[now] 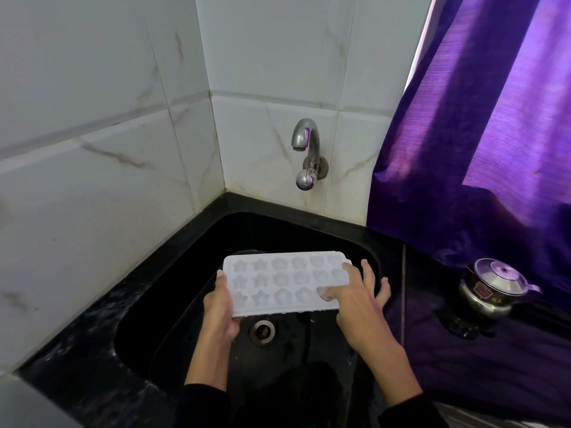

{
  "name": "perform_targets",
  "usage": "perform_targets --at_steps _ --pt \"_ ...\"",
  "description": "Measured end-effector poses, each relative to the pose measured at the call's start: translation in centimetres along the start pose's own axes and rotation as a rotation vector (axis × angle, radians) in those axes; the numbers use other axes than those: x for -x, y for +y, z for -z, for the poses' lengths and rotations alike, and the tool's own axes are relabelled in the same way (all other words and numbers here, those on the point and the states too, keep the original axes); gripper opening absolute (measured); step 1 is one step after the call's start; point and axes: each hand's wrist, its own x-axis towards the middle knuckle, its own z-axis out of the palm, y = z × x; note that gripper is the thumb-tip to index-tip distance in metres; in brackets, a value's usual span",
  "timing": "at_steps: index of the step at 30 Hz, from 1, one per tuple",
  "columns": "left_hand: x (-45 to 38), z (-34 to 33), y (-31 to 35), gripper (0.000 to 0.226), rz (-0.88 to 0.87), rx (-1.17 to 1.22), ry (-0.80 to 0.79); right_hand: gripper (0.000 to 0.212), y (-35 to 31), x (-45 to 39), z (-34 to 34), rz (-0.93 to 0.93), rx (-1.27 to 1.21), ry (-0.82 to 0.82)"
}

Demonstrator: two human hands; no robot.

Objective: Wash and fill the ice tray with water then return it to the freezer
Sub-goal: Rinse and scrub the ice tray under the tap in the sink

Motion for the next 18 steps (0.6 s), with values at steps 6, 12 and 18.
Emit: perform_targets --at_steps 6,12,18 --pt "0.10 -0.07 -0.01 0.037 0.013 -0.015 -0.008 0.052 -0.22 -0.33 -0.21 -0.030 -0.020 -0.011" --pt "0.10 0.19 -0.01 0.036 0.007 -0.020 0.012 0.056 0.02 -0.36 -0.65 -0.015 0.014 -0.001" --pt "0.28 0.08 0.10 0.036 0.008 -0.021 0.008 0.051 -0.67 -0.57 -0.33 -0.014 0.021 -0.036"
